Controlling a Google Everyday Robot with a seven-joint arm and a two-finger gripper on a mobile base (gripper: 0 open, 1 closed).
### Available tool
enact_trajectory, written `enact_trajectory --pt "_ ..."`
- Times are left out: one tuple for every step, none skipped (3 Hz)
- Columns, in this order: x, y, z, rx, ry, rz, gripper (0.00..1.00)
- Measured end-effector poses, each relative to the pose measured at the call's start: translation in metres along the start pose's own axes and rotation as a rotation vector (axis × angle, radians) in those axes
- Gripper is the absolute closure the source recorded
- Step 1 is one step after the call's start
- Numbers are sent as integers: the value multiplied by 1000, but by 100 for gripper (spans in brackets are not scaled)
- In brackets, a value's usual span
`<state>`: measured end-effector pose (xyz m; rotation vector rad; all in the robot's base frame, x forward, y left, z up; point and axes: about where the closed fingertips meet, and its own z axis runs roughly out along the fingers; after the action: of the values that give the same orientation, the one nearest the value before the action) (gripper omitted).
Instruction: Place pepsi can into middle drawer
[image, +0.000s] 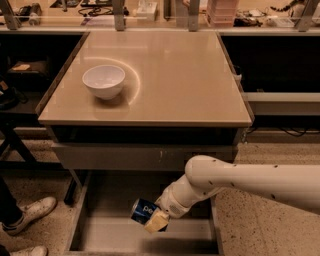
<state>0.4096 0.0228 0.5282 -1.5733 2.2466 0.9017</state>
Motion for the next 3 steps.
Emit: enact_trajectory --pt "0 0 0 0 0 0 100" --pt "6 -7 27 -15 -59 55 100" --pt "18 -27 61 17 -119 146 100"
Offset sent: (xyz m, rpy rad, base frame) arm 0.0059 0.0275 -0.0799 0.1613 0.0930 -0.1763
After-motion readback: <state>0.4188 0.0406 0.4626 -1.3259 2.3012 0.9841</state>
